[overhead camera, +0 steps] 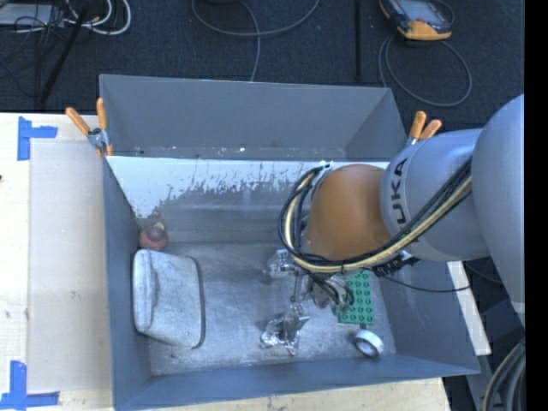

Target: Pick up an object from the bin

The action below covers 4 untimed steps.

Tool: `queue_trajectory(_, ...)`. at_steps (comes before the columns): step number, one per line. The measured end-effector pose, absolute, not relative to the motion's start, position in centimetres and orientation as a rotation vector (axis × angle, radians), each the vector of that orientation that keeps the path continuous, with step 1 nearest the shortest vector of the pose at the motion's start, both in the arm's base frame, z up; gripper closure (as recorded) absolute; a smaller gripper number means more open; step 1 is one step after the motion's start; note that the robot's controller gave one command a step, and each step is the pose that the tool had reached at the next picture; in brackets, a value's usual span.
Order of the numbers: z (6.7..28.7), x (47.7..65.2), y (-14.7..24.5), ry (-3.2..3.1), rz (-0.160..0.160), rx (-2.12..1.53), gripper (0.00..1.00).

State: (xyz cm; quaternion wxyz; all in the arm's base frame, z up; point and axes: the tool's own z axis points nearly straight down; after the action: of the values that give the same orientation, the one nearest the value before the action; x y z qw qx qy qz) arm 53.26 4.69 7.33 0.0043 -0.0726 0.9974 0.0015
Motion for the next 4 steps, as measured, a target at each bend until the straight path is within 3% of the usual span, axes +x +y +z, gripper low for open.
queue_trajectory(1,10.1,48.4,5.8,3.133,0.001,0.146,0.0)
queue_trajectory(2,10.1,48.1,5.5,3.113,0.001,0.402,0.0)
queue_trajectory(3,7.4,47.5,6.8,3.069,0.006,0.579,0.0)
queue_trajectory(4,7.5,47.8,6.7,3.077,0.003,0.583,0.0)
